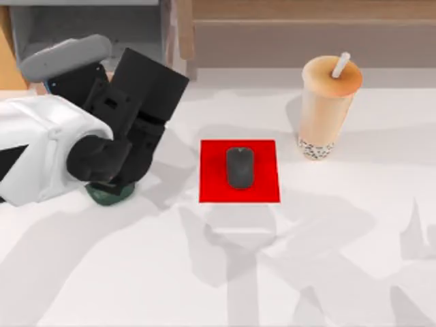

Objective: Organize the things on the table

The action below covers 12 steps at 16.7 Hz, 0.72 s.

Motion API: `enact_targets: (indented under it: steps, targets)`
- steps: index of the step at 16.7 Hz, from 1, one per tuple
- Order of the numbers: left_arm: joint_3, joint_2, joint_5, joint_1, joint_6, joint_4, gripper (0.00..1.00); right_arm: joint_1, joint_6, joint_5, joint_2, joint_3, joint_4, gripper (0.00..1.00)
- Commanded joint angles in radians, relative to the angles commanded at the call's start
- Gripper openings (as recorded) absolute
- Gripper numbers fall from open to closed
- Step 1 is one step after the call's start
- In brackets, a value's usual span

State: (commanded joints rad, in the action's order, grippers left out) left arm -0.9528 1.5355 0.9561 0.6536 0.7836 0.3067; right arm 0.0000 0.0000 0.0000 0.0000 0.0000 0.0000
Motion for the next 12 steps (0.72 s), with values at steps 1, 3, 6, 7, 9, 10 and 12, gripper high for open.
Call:
enact_targets:
  steps: [1, 3, 6, 7, 9, 10, 12]
  targets:
    - [0.0, -0.001, -0.001, 0.0, 0.0, 0.0, 1.0, 0.0, 0.0, 0.0, 0.0, 0.0, 0.0, 1.0]
    - [0.016, -0.032, -0.031, -0.004, -0.011, -0.007, 1.0, 0.0, 0.0, 0.0, 0.0, 0.0, 0.0, 1.0]
    - [0.098, -0.158, -0.151, -0.039, -0.065, -0.035, 1.0, 0.0, 0.0, 0.0, 0.0, 0.0, 0.0, 1.0]
    - [0.136, -0.22, -0.207, -0.056, -0.091, -0.047, 1.0, 0.0, 0.0, 0.0, 0.0, 0.0, 0.0, 1.0]
    - [0.225, -0.363, -0.326, -0.096, -0.151, -0.076, 1.0, 0.0, 0.0, 0.0, 0.0, 0.0, 0.0, 1.0]
    - [0.274, -0.44, -0.388, -0.121, -0.186, -0.092, 1.0, 0.0, 0.0, 0.0, 0.0, 0.0, 0.0, 1.0]
    - [0.379, -0.607, -0.511, -0.179, -0.264, -0.125, 1.0, 0.0, 0.0, 0.0, 0.0, 0.0, 0.0, 1.0]
